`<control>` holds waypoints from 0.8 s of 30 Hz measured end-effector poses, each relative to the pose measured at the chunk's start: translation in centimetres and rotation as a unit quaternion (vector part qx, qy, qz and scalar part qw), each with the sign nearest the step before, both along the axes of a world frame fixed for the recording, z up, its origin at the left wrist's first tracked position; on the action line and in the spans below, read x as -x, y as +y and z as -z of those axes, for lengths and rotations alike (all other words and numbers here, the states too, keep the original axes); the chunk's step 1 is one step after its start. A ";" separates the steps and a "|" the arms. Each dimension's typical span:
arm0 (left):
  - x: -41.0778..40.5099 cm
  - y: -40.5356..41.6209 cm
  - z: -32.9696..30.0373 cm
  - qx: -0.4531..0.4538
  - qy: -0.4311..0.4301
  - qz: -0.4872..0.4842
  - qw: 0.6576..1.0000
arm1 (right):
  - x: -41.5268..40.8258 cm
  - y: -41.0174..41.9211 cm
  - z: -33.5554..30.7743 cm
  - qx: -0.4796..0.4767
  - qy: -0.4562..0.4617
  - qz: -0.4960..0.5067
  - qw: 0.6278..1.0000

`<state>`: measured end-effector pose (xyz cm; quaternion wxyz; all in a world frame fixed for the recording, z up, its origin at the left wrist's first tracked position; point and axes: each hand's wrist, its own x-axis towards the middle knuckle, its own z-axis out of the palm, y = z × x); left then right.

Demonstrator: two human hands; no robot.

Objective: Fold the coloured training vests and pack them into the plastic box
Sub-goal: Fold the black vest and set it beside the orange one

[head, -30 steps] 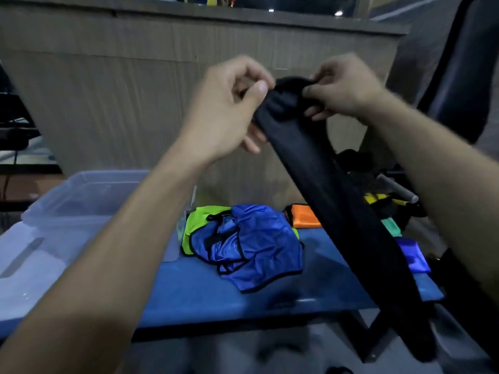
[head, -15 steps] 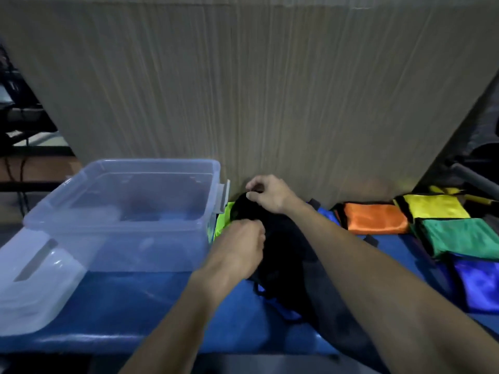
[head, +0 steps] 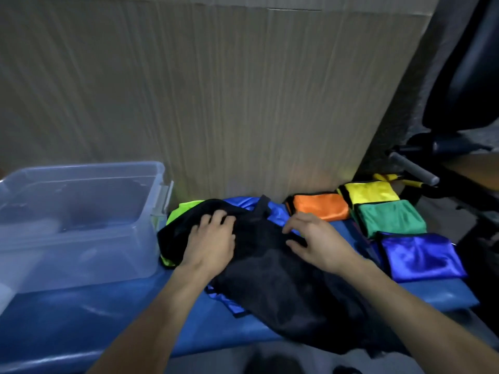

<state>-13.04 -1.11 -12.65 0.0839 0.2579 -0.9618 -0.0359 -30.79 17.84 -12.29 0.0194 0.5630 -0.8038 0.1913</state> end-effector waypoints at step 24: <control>5.8 10.8 3.8 -0.011 -0.104 0.143 0.984 | 2.5 10.4 2.8 -0.135 -0.216 0.182 0.950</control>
